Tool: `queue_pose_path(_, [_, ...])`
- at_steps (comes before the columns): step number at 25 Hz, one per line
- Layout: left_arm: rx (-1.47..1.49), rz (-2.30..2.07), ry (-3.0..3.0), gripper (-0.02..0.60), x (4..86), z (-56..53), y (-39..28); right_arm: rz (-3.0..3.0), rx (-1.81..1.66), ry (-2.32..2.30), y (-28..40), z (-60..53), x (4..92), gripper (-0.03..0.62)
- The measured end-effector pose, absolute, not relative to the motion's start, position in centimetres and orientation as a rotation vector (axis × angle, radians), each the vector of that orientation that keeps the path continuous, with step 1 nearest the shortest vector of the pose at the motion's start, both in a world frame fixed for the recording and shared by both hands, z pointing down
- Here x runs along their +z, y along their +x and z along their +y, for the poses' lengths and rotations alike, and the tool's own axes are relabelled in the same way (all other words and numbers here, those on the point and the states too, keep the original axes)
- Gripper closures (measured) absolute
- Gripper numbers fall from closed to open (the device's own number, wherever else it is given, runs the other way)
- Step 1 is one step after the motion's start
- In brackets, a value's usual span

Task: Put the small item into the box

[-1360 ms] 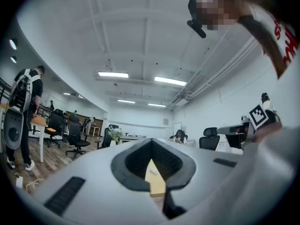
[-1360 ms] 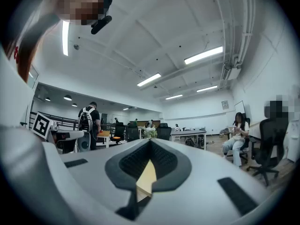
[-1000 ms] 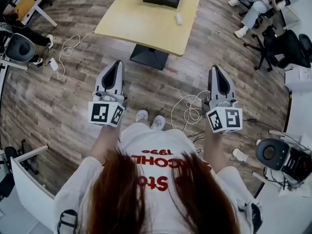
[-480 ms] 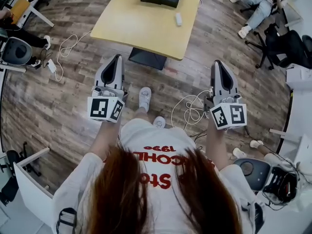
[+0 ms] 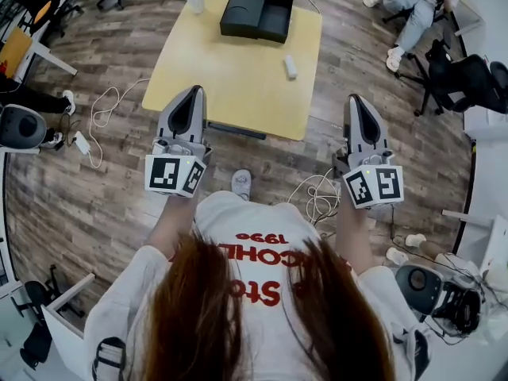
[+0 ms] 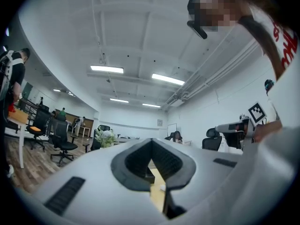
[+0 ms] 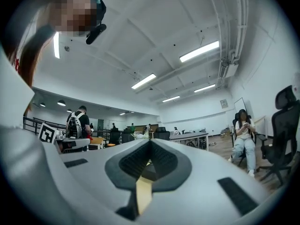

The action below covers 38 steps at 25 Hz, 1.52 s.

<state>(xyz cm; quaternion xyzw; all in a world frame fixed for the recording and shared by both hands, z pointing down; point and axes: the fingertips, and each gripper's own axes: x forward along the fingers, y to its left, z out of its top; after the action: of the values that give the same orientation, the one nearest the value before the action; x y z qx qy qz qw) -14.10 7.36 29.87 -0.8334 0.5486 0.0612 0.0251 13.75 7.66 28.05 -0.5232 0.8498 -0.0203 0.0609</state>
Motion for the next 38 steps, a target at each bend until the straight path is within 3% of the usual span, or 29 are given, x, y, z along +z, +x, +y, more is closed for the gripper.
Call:
queue_pose_path(16, [0.137, 1.713, -2.688, 0.577, 33.2, -0.8, -15.8, 2.480, -0.228, -1.663, 14.0, 0.7, 29.4, 0.589])
queue_pose_path(38, [0.112, 1.921, -2.451, 0.577, 31.3, -11.6, -12.1, 2.709, -0.270, -1.292, 14.4, -15.8, 30.7, 0.588])
